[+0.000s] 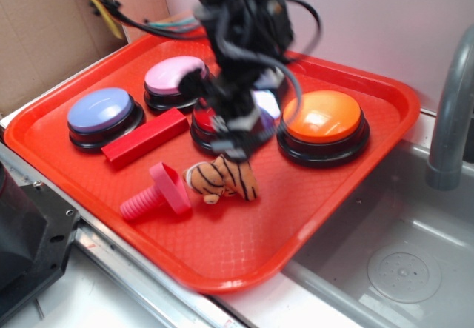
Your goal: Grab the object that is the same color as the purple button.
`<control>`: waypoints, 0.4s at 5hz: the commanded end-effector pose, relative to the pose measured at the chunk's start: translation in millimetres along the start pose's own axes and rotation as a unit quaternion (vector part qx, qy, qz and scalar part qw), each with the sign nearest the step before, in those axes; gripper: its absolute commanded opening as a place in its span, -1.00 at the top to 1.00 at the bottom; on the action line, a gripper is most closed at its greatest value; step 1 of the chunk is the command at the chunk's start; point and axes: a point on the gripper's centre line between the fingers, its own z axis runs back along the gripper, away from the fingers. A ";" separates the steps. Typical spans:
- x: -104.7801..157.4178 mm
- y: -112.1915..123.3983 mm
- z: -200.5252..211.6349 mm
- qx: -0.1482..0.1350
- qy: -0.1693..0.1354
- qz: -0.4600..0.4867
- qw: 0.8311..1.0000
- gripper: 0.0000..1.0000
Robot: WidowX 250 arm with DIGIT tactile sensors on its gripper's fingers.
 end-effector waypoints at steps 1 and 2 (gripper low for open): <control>-22.8 4.4 59.5 0.048 0.058 0.167 0.983 1.00; -43.9 6.6 66.6 0.041 0.089 0.241 0.965 1.00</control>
